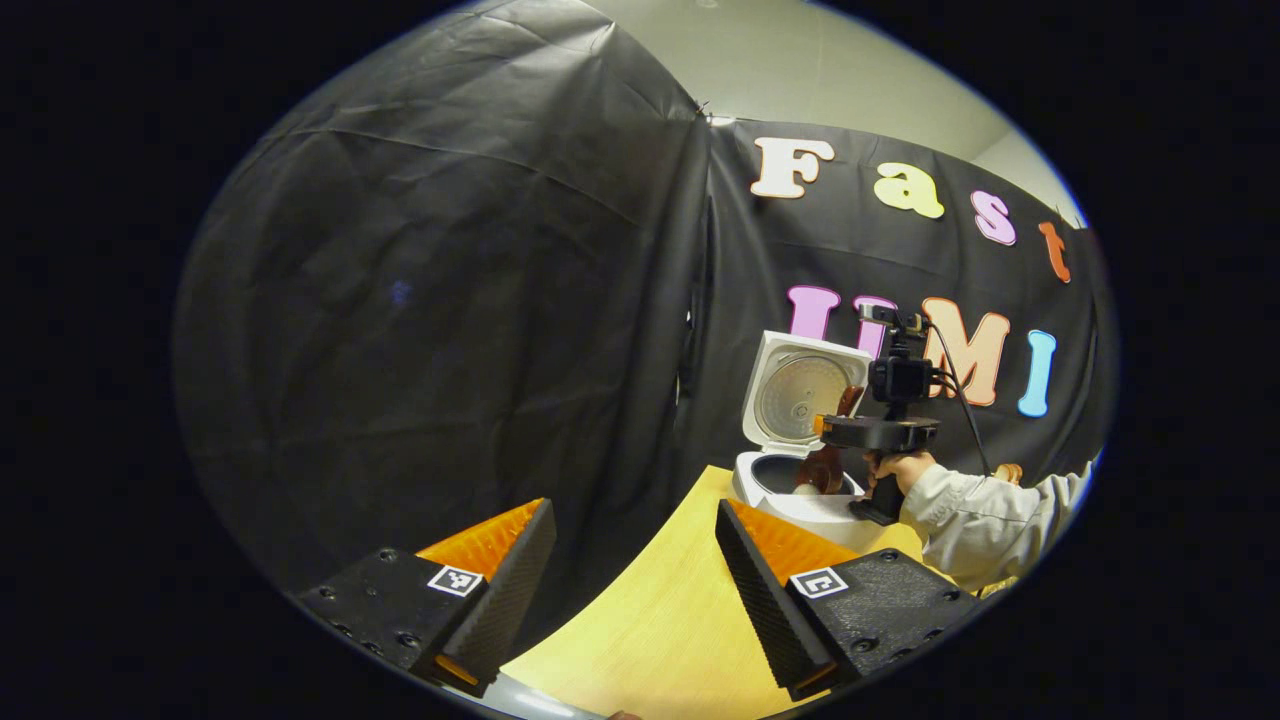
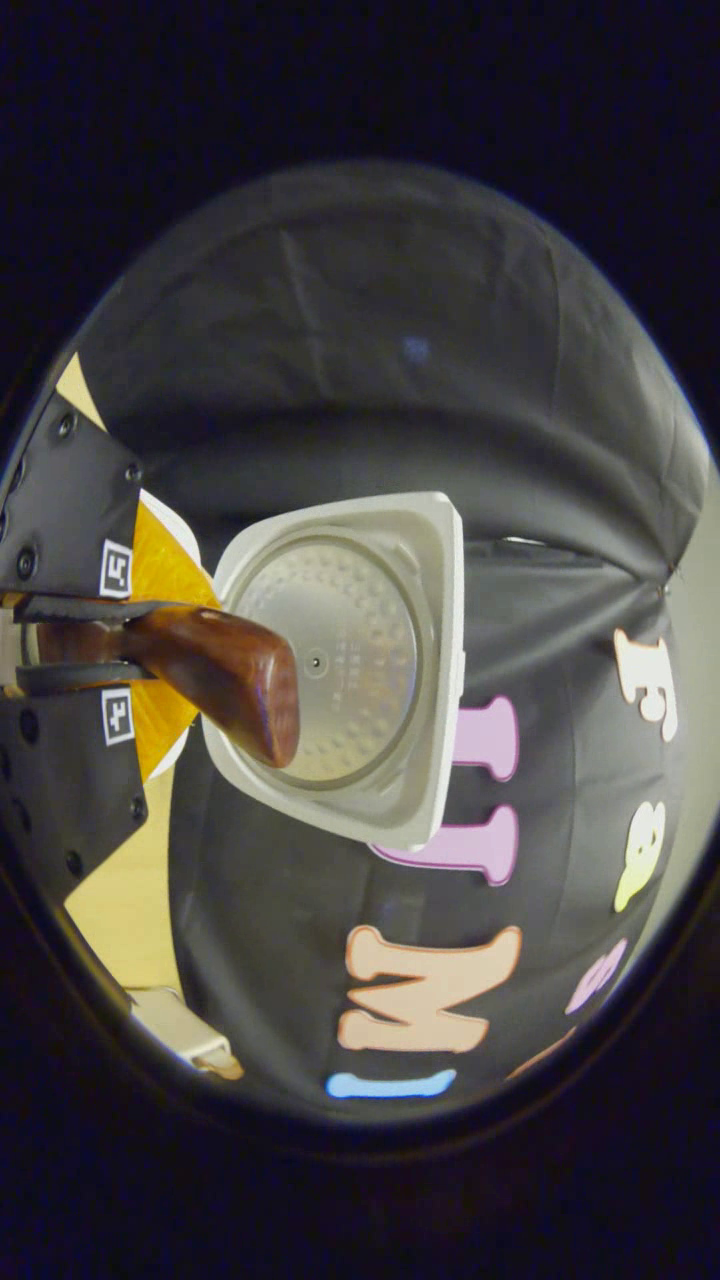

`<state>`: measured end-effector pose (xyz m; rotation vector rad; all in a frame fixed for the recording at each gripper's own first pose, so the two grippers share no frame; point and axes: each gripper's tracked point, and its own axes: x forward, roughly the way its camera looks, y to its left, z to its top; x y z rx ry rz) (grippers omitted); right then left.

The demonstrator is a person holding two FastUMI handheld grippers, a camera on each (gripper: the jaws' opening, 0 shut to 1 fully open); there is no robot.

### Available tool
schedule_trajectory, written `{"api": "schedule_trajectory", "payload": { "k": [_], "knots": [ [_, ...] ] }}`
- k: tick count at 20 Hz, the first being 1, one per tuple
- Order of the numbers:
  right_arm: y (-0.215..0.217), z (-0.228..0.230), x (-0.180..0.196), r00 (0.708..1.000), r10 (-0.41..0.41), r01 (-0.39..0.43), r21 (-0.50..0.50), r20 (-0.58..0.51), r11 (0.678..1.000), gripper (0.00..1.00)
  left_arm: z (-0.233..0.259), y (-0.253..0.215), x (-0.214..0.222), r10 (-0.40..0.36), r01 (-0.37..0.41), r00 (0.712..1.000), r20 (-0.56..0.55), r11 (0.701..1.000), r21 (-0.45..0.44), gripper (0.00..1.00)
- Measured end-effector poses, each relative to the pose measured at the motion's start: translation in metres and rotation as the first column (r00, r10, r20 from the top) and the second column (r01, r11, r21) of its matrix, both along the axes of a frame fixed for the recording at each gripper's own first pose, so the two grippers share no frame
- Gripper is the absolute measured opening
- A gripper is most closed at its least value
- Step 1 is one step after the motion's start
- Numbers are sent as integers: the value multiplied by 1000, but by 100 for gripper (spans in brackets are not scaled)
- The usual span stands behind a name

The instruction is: Close the left gripper, press the button to open the rice cooker; take a wooden spoon from the chopstick holder with the right hand, scoop a spoonful of rice and pour it into the rice cooker, then put the wooden spoon back into the chopstick holder.

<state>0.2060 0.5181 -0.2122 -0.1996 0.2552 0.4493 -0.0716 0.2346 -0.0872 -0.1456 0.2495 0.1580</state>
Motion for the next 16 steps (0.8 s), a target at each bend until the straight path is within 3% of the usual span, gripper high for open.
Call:
{"api": "schedule_trajectory", "payload": {
  "k": [3,7,9,12,16],
  "knots": [
    [-2,7,1,991,40,-25,-124,124,992,21,0,0,2,0,0,1000,5,1000,-1,93],
    [-4,23,-3,961,107,-42,-247,254,968,17,2,-2,4,1,-1,1000,12,1000,-5,93],
    [-7,27,-6,970,99,-54,-199,222,978,17,3,-7,5,-8,8,1000,16,1000,-6,92],
    [-18,52,-10,989,51,-47,-28,135,998,18,6,-17,9,-32,32,999,28,999,-6,93],
    [-47,112,-23,987,44,-55,72,153,996,19,12,-38,16,-78,78,996,46,997,2,93]
  ]
}}
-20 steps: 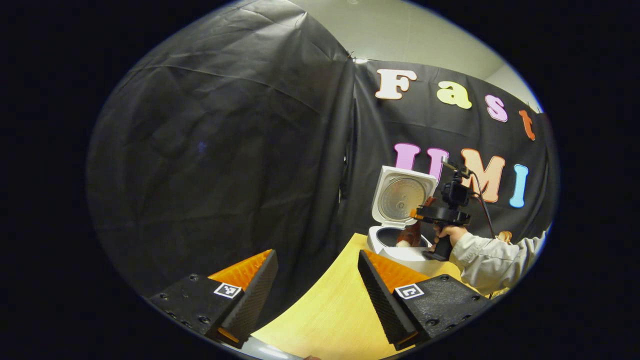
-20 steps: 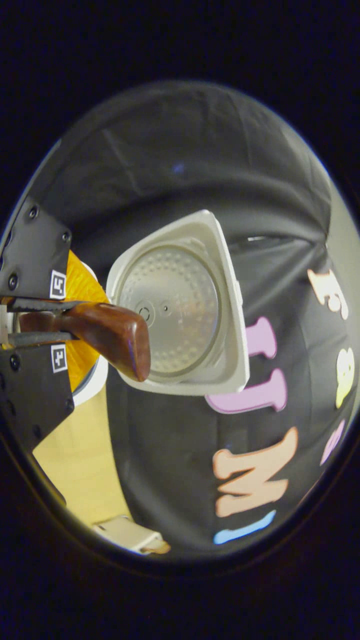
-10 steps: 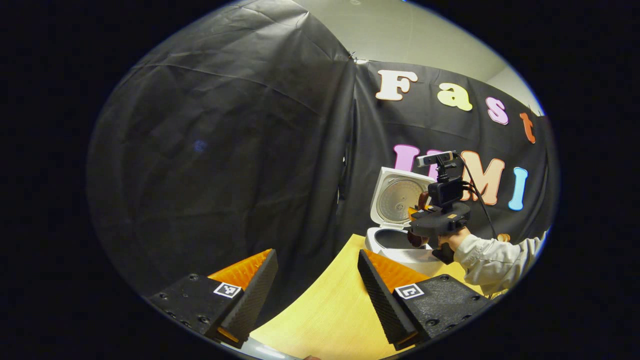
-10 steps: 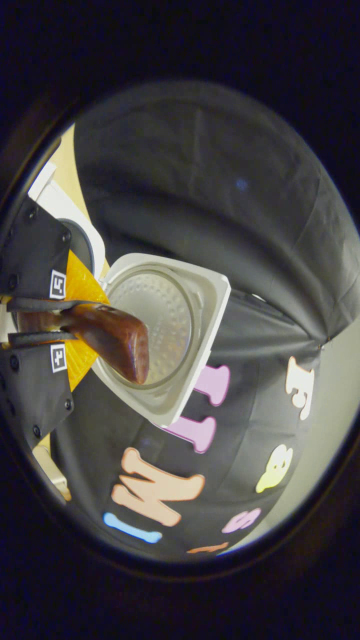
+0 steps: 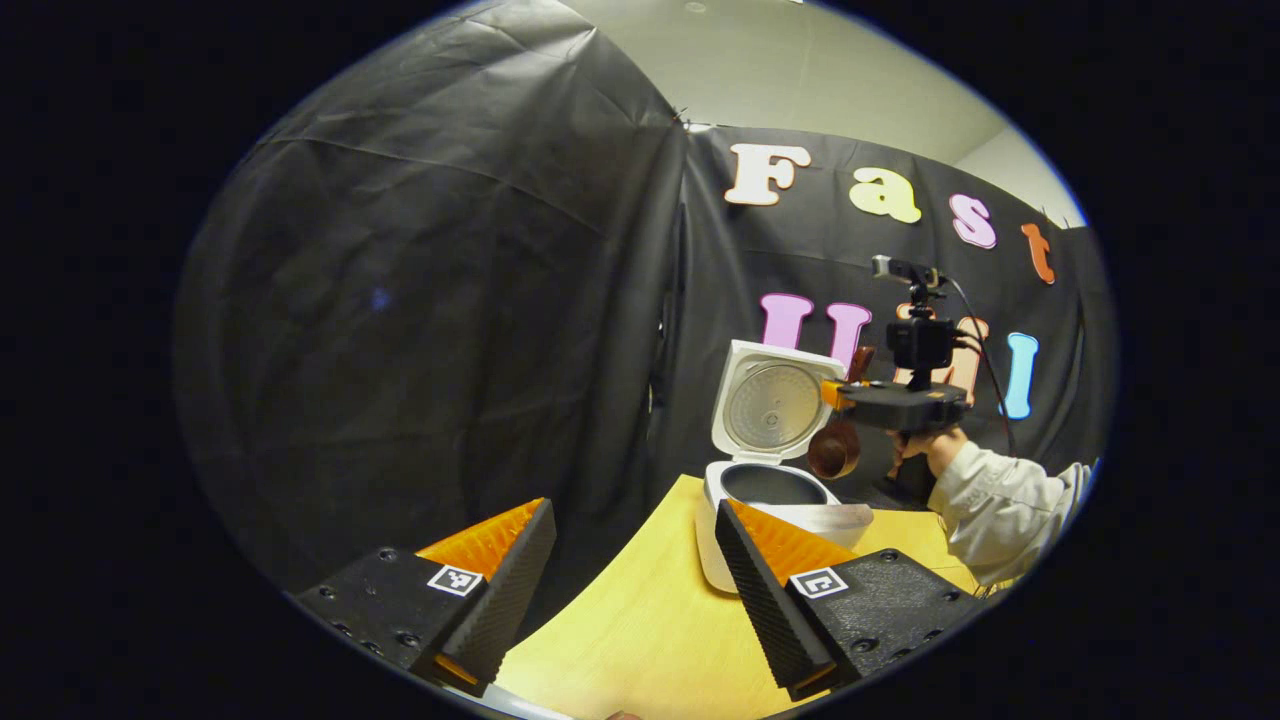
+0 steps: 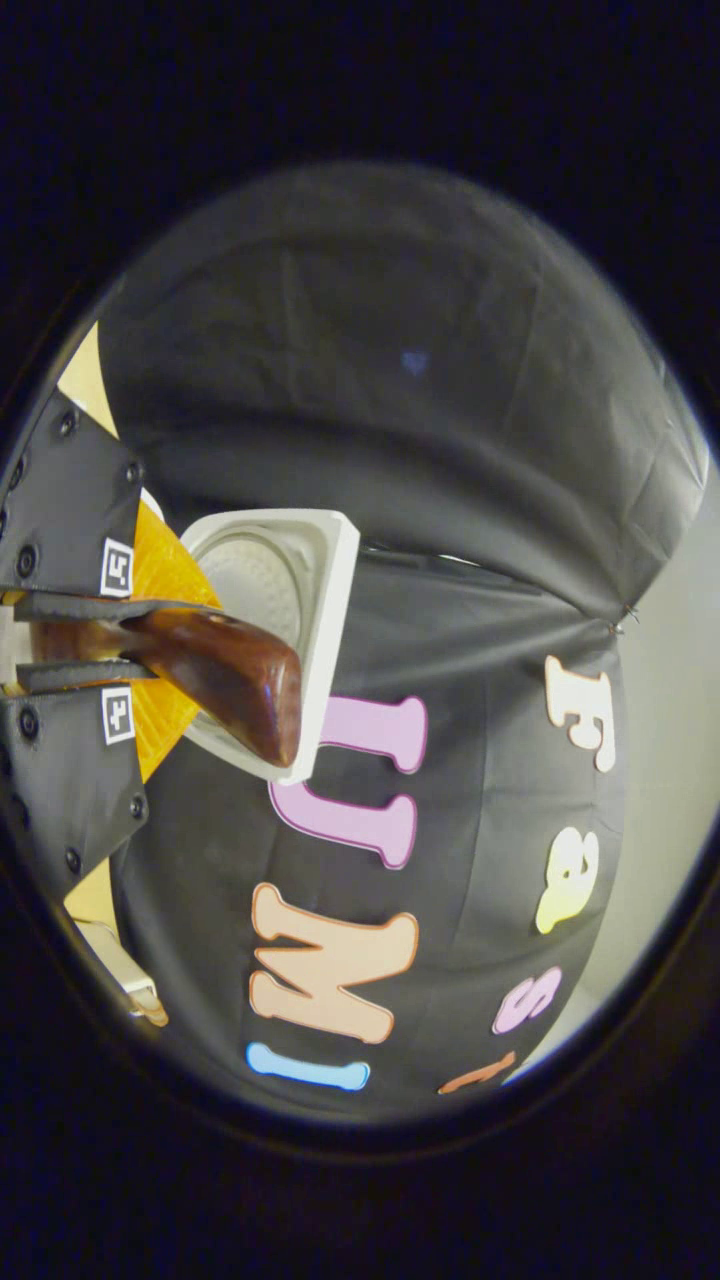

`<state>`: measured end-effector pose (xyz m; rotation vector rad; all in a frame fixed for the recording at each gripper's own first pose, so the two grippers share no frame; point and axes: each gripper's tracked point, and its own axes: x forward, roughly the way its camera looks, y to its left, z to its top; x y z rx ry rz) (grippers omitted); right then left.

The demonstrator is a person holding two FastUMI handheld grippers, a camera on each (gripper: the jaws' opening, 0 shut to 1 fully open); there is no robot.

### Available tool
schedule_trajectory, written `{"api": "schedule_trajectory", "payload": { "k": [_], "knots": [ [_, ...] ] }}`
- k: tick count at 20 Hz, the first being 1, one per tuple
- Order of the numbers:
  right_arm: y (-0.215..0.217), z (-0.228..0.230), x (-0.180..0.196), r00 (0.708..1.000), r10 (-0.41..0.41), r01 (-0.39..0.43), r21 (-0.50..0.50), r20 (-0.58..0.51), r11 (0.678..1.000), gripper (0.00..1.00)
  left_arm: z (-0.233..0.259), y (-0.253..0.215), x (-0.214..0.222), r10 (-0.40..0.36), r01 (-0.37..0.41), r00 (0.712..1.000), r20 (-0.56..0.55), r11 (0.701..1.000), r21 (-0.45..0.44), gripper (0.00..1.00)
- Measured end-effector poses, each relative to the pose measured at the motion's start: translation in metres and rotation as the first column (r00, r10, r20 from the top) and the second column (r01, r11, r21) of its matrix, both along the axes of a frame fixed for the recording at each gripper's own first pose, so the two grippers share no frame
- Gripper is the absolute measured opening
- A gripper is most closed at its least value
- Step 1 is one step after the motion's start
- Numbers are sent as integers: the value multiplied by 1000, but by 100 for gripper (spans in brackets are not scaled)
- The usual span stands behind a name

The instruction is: Close the left gripper, press the button to open the rice cooker; take a wooden spoon from the chopstick holder with the right hand, scoop a spoonful of rice and pour it into the rice cooker, then put the wooden spoon back into the chopstick holder.

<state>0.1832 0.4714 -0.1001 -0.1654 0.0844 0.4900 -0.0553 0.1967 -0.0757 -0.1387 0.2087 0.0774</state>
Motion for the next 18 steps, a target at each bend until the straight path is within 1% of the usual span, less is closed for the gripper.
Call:
{"api": "schedule_trajectory", "payload": {
  "k": [1,2,3,4,7,11,12,16,18],
  "knots": [
    [-11,10,-4,1000,3,-3,13,-1,1000,19,2,-7,3,-15,15,1000,6,1000,-1,95],
    [-24,20,-9,1000,8,-8,30,-8,1000,18,4,-13,4,-32,32,999,13,999,-2,93],
    [-36,29,-10,1000,9,-9,50,-15,999,17,7,-23,10,-50,50,999,19,999,-4,93],
    [-52,39,-12,1000,2,0,72,-17,997,17,10,-34,16,-71,71,997,28,997,-3,95],
    [-108,66,-22,999,-47,48,103,-14,994,17,19,-66,32,-138,138,989,54,990,10,93],
    [-203,91,-28,989,-147,147,122,-6,982,17,37,-122,52,-244,245,966,90,970,8,93],
    [-230,94,-29,984,-178,177,119,-3,977,17,42,-137,56,-271,272,957,102,962,10,95],
    [-328,99,-37,952,-307,306,94,-4,947,17,51,-192,69,-370,371,920,129,928,20,93],
    [-371,99,-44,932,-362,361,87,-7,929,17,55,-216,70,-410,412,901,140,911,14,95]
  ]
}}
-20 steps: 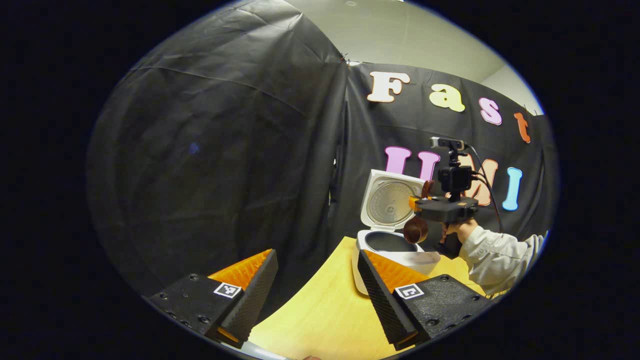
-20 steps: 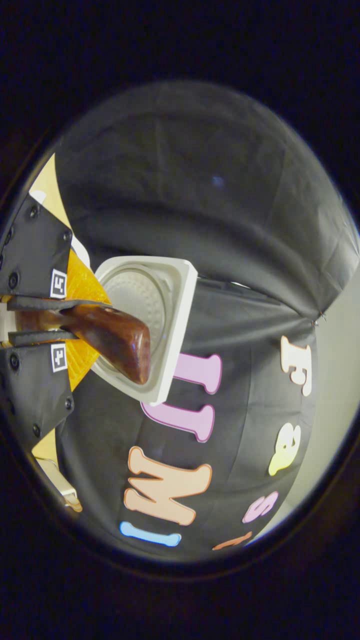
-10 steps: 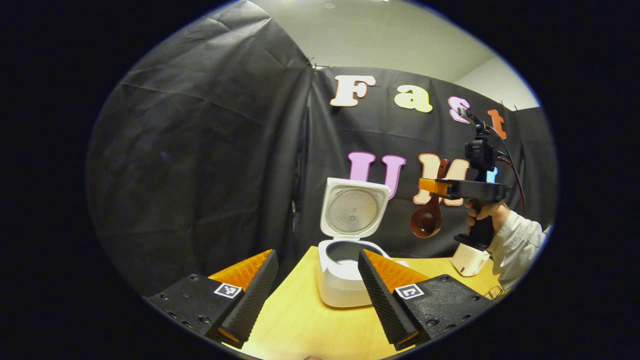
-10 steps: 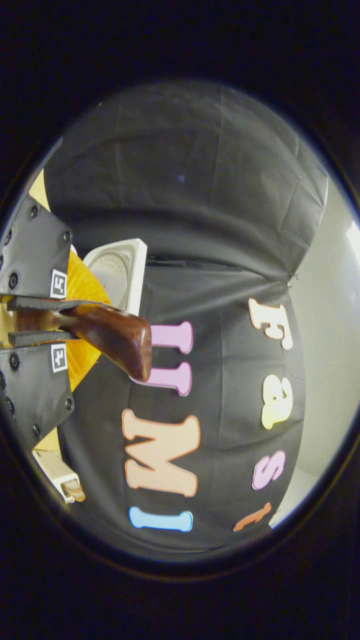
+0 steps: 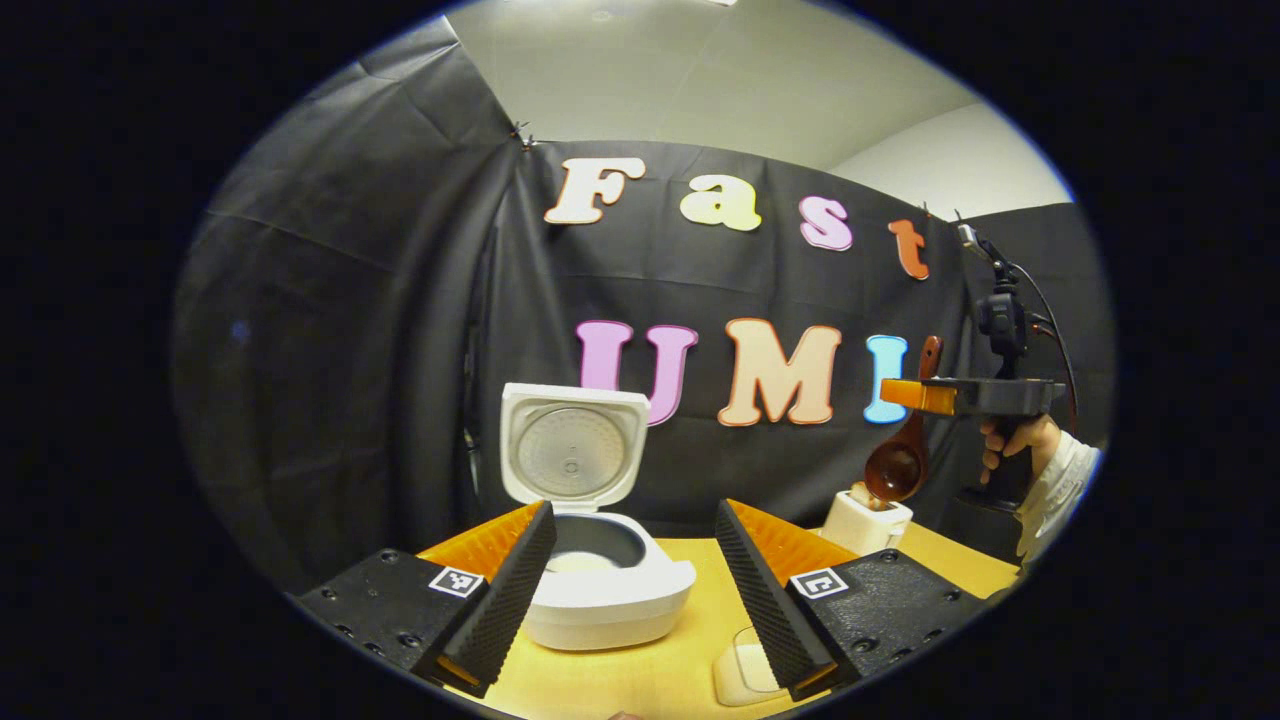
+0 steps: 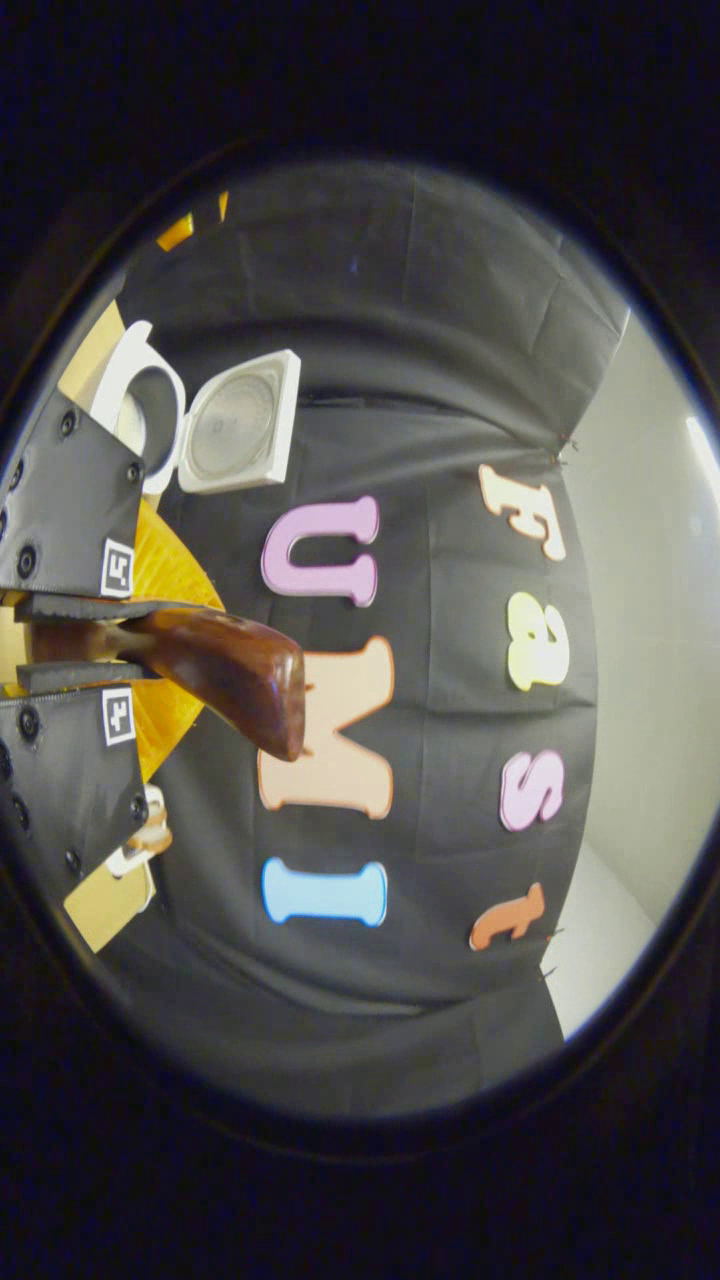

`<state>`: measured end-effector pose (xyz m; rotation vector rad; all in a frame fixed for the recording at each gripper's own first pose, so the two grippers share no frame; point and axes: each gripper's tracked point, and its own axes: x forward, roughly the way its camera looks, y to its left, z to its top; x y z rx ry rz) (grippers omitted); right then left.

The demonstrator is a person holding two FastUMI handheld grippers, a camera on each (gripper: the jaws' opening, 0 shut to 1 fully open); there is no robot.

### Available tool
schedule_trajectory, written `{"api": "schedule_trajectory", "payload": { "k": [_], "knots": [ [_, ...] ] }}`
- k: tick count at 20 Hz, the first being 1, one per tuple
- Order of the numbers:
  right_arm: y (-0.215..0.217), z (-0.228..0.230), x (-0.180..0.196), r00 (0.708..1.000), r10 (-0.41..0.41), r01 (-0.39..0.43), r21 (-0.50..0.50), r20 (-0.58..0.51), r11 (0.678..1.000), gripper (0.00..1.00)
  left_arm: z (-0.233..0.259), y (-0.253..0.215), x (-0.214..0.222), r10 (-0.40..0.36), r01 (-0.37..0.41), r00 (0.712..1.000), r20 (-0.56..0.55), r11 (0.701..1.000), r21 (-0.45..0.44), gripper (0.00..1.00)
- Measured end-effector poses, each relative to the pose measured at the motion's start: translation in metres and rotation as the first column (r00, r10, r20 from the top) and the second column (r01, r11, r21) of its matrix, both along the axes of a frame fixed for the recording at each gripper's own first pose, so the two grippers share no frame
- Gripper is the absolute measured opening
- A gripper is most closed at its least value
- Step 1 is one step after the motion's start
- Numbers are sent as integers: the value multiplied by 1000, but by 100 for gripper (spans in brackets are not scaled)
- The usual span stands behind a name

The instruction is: Close the left gripper, press the button to open the rice cooker; take a wooden spoon from the chopstick holder with the right hand, scoop a spoonful of rice and pour it into the rice cooker, then put the wooden spoon back into the chopstick holder.

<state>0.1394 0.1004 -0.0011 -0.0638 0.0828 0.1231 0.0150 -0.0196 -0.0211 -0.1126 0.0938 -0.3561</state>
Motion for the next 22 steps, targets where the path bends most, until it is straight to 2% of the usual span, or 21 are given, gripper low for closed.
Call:
{"api": "schedule_trajectory", "payload": {
  "k": [2,4,5,6,9,11,15,17,18,19,20,22],
  "knots": [
    [-42,-1,-8,999,-51,51,-2,-7,999,17,4,-21,2,-37,37,999,10,999,0,97],
    [-80,-4,-20,995,-93,93,7,-22,996,17,9,-42,3,-68,68,997,24,998,4,92],
    [-97,-7,-26,993,-113,114,17,-33,993,17,11,-51,3,-81,81,996,32,997,5,94],
    [-115,-10,-33,990,-135,136,24,-39,990,17,14,-59,3,-92,92,995,41,996,7,92],
    [-174,-23,-57,975,-213,215,31,-66,976,17,20,-81,5,-118,117,991,58,993,7,95],
    [-200,-40,-74,963,-252,258,52,-92,965,20,22,-93,4,-130,129,989,65,992,13,95],
    [-229,-86,-95,942,-294,314,114,-162,943,19,28,-108,-3,-147,146,987,68,989,22,95],
    [-230,-118,-104,931,-294,329,145,-217,933,17,27,-111,-3,-151,149,986,64,988,30,92],
    [-230,-132,-108,925,-294,336,155,-240,929,18,28,-113,-3,-152,150,986,63,988,34,94],
    [-230,-146,-113,919,-295,342,156,-263,927,19,29,-113,-4,-151,149,987,61,988,39,92],
    [-228,-161,-117,914,-293,344,155,-282,926,20,28,-112,-4,-151,148,987,60,988,45,95],
    [-222,-187,-122,903,-282,343,149,-324,927,17,29,-109,-4,-144,141,988,59,989,51,94]
  ]
}}
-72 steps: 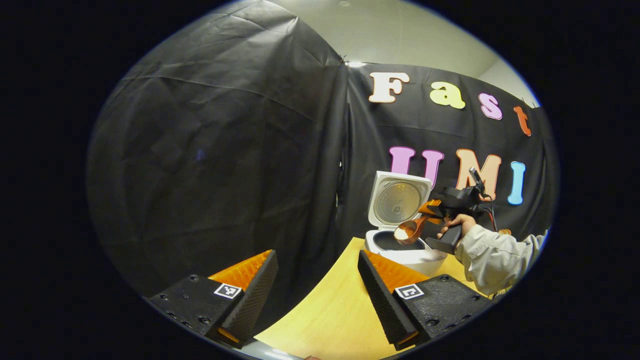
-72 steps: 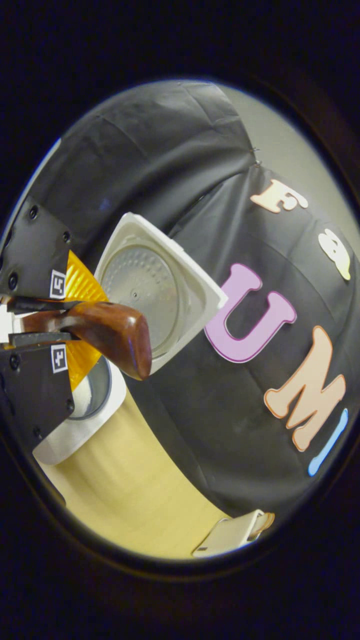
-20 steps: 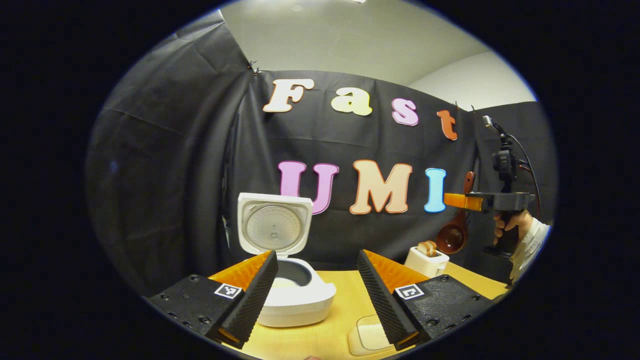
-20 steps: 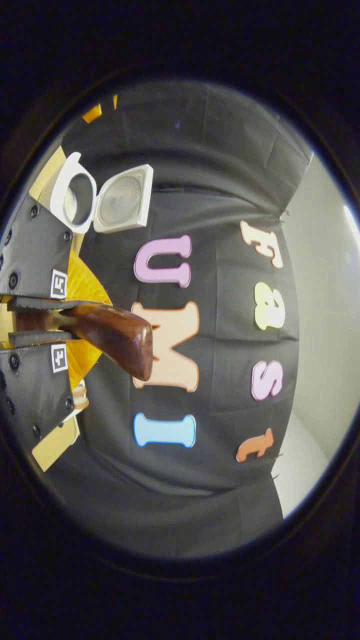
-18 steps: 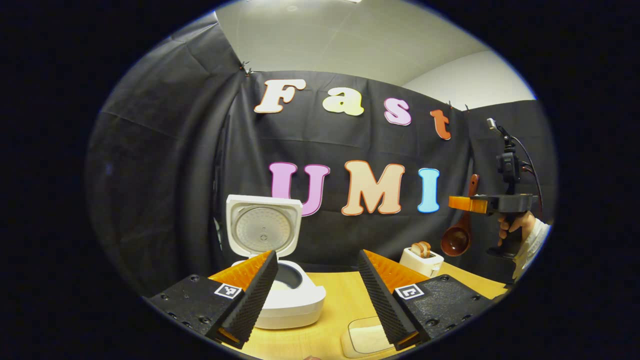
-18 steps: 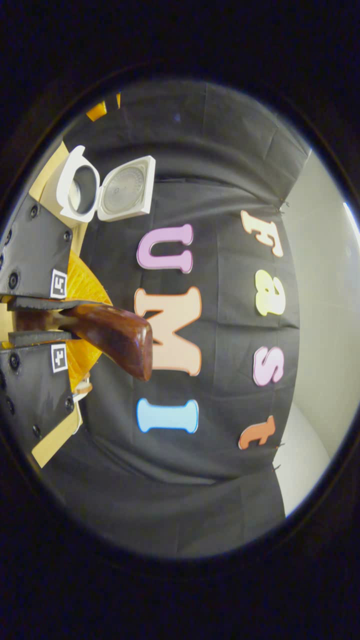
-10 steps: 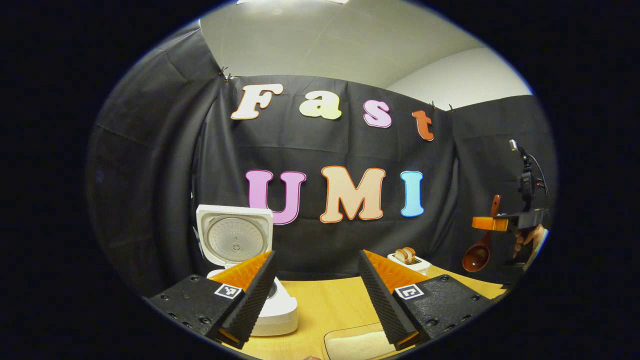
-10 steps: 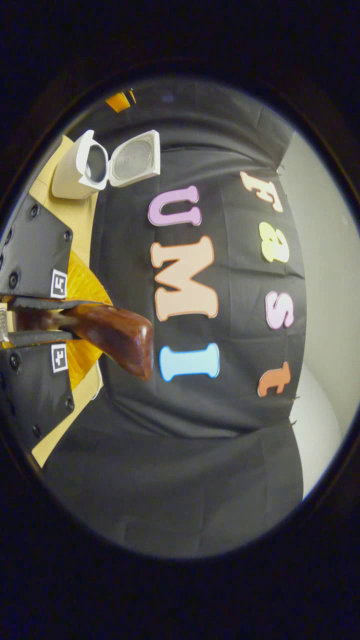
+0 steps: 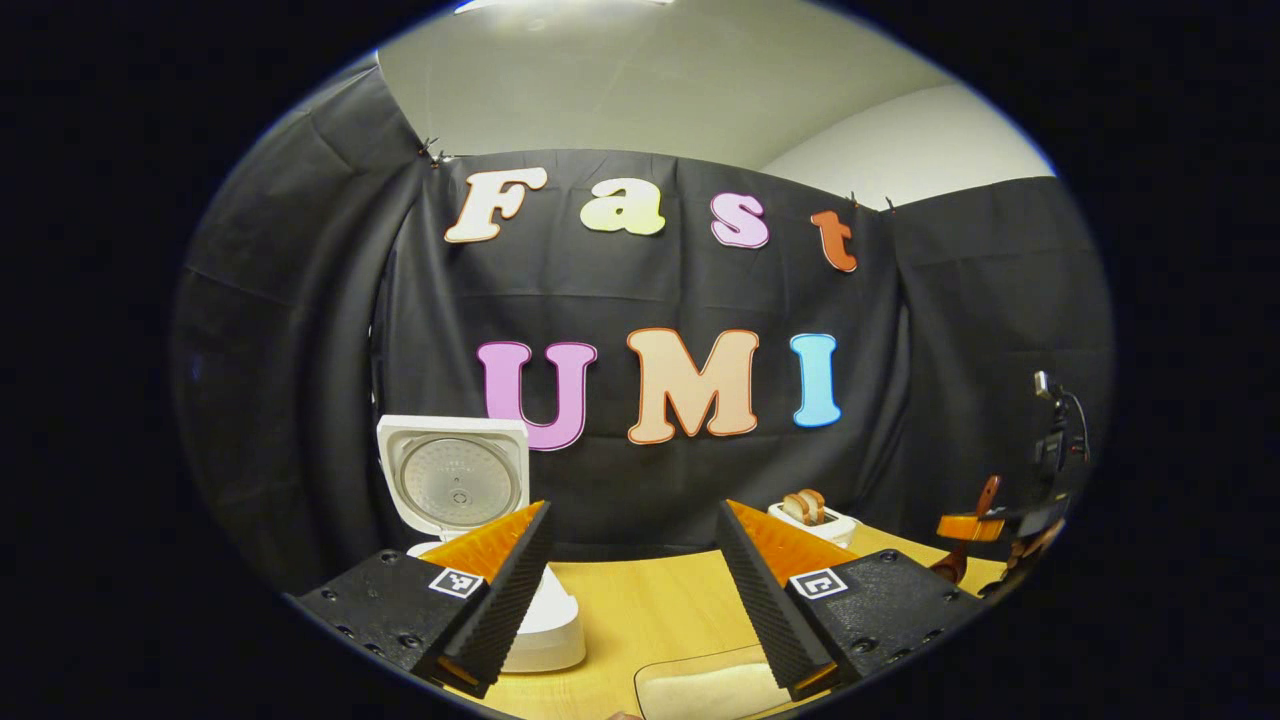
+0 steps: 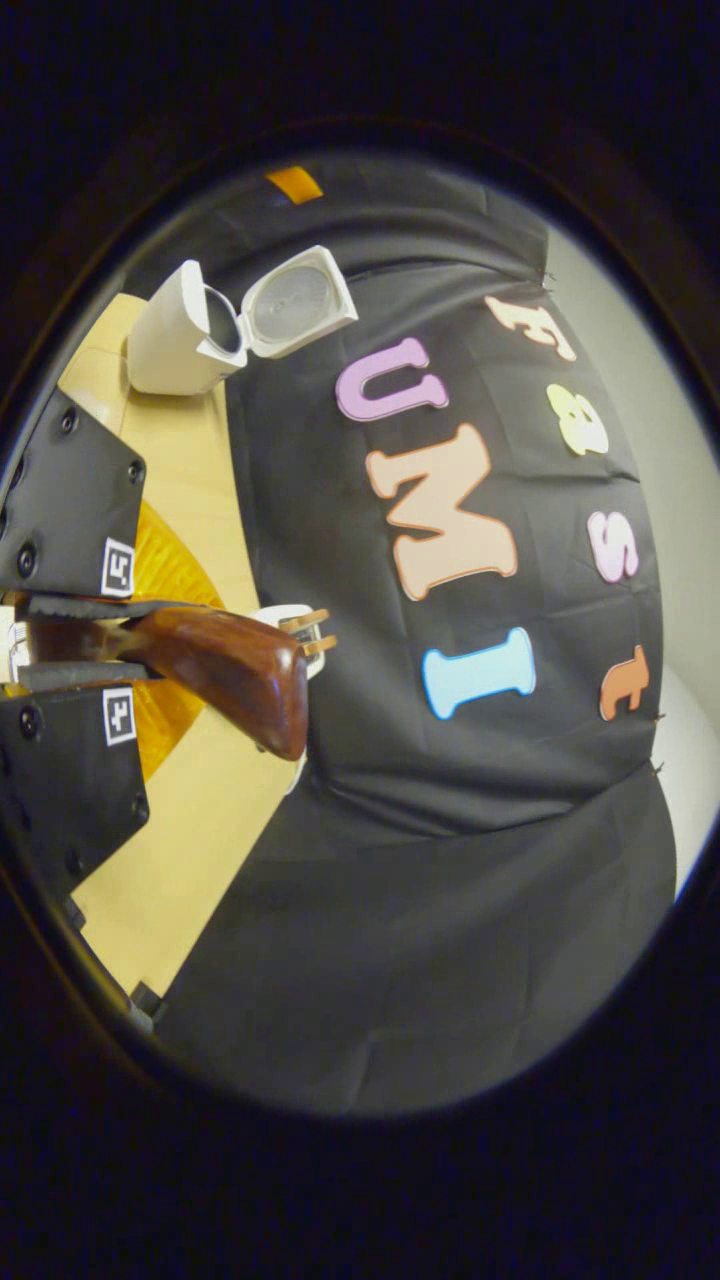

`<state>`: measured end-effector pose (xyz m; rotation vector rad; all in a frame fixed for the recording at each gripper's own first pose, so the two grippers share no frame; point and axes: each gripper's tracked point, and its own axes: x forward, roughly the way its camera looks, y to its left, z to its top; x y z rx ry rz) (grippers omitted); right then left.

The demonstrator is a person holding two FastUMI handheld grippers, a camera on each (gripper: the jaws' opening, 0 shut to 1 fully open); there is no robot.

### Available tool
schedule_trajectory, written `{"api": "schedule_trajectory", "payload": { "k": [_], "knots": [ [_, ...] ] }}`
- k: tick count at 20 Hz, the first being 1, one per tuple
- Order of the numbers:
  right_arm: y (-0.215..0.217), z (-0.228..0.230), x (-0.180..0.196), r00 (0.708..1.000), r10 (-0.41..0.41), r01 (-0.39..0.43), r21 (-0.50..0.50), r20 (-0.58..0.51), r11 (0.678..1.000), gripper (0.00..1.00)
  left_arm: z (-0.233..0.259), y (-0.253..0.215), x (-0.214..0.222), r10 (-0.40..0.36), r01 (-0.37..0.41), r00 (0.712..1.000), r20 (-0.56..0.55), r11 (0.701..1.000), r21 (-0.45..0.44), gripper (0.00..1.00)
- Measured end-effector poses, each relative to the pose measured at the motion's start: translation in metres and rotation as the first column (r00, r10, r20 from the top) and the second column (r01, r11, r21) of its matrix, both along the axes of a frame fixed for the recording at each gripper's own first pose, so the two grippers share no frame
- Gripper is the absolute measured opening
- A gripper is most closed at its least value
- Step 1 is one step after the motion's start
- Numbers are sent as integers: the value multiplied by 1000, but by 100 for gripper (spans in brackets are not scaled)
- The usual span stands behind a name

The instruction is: Close the left gripper, press the button to open the rice cooker; take a wooden spoon from the chopstick holder with the right hand, scoop a spoonful of rice and pour it into the rice cooker, then put the wooden spoon back into the chopstick holder.

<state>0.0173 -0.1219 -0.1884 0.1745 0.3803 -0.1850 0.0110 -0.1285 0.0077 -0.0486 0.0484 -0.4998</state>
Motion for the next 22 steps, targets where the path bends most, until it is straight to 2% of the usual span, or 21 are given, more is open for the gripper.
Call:
{"api": "schedule_trajectory", "payload": {
  "k": [4,9,10,11,16,18,20,22],
  "knots": [
    [4,-38,-10,998,-1,0,-4,-60,1000,18,-2,9,1,19,-19,1000,-5,1000,10,95],
    [-2,-72,-21,994,-42,40,-16,-105,999,20,-3,18,3,38,-38,999,-10,999,16,95],
    [-4,-80,-22,992,-48,46,-24,-118,999,19,-4,19,3,40,-40,999,-11,999,17,92],
    [-4,-87,-24,990,-51,47,-31,-129,998,19,-4,21,4,42,-42,999,-10,999,19,95],
    [-4,-117,-32,982,-50,41,-52,-180,998,19,-4,24,5,50,-49,999,-11,998,25,92],
    [-9,-126,-33,979,-60,48,-64,-194,997,22,-3,25,5,53,-52,999,-7,998,28,94],
    [-12,-120,-33,979,-69,58,-65,-190,996,25,-3,25,5,53,-53,999,-4,998,26,95],
    [-14,-110,-34,981,-66,58,-49,-181,997,45,-2,25,6,55,-55,998,-3,998,25,94]
  ]
}}
